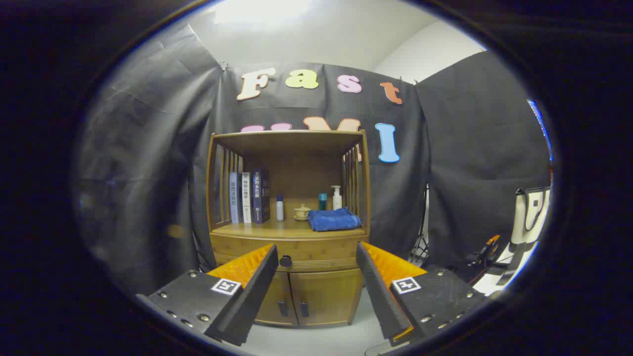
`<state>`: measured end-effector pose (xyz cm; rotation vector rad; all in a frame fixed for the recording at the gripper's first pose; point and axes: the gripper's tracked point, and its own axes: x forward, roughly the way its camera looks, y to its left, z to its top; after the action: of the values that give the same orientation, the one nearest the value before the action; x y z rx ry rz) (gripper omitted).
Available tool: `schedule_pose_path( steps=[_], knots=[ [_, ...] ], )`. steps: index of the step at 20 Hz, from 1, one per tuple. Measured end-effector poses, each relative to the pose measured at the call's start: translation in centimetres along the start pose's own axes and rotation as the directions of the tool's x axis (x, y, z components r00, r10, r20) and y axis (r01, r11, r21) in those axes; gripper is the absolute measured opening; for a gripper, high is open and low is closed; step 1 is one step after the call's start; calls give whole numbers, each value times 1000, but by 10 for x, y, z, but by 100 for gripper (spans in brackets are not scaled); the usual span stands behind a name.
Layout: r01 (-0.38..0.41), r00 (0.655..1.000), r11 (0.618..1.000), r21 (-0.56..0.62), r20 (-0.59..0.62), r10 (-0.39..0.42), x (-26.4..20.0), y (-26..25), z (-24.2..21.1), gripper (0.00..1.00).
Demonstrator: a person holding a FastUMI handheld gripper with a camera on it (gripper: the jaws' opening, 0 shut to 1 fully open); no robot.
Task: Pull open the drawer, take out the items inside it, and place them on the countertop above the cabinet.
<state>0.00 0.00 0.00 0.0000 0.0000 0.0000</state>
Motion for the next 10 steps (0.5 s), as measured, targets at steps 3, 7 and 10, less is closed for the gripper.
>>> schedule_pose_path(
  steps=[3,7,10],
  knots=[
    [3,1000,1000,-8,-14,-3,-1,0,-2,95],
    [-5,1000,1000,-6,-10,5,1,3,-1,95],
    [-8,1000,1000,-2,-21,8,3,4,-6,95]
  ],
)
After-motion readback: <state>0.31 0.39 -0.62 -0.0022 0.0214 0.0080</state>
